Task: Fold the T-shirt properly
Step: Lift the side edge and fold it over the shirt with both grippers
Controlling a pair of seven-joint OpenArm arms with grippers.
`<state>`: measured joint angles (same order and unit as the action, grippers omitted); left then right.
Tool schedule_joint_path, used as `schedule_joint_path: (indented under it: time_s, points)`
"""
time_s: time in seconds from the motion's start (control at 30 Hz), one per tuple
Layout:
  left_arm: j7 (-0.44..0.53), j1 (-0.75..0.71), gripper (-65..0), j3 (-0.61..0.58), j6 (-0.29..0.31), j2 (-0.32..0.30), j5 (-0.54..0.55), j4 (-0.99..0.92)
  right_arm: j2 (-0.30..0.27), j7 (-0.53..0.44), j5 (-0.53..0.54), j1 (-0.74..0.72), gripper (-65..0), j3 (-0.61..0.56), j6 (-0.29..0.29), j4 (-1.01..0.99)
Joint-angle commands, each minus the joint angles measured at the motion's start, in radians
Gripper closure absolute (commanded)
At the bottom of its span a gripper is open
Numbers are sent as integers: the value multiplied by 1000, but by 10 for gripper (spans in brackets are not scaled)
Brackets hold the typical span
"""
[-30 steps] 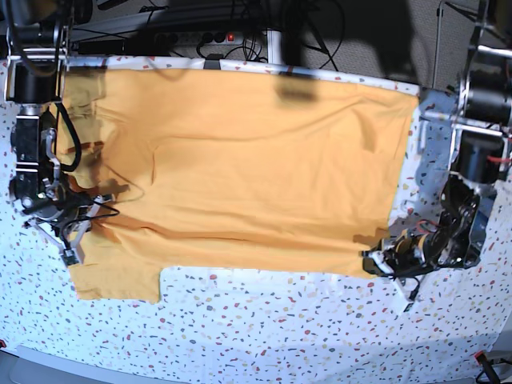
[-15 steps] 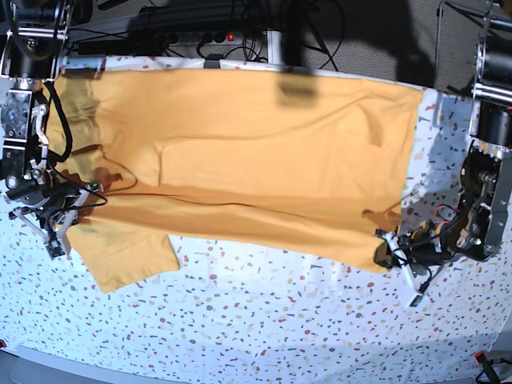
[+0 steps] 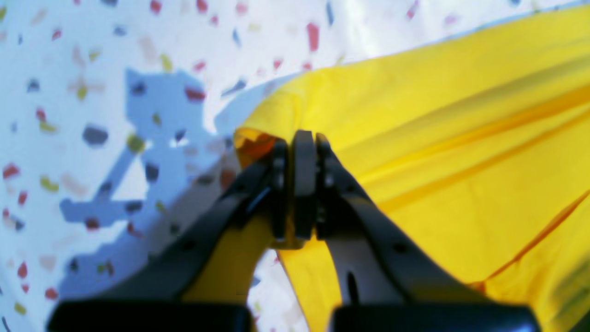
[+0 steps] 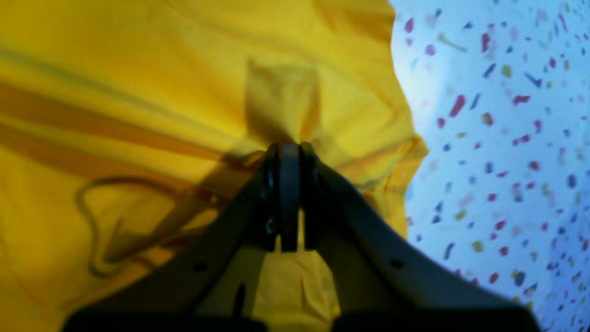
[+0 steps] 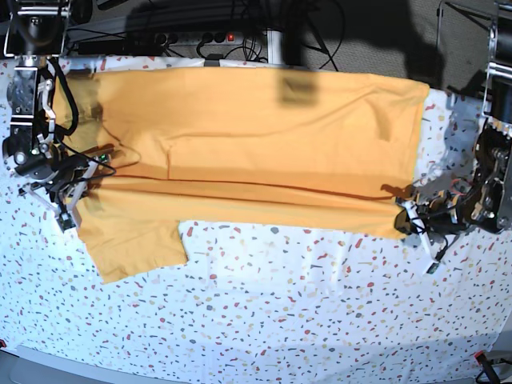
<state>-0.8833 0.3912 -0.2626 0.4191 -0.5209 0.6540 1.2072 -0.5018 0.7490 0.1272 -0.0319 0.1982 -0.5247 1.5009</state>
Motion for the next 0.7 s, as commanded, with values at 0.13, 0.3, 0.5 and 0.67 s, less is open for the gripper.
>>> schedule_joint_path:
  time_s: [0.13, 0.3, 0.5, 0.67]
  points:
    - [-6, -6, 0, 8, -8, -14, 10, 18, 6, -8, -10, 0, 0, 9, 1, 18]
    - [-14, -11, 0, 8, -8, -14, 10, 18, 37, -7, -11, 0, 0, 9, 1, 18]
    - [-13, -12, 0, 8, -8, -14, 10, 32, 45, -6, -11, 0, 0, 9, 1, 18]
    - [-15, -12, 0, 8, -8, -14, 9, 105, 45, -6, -11, 0, 0, 9, 1, 18]
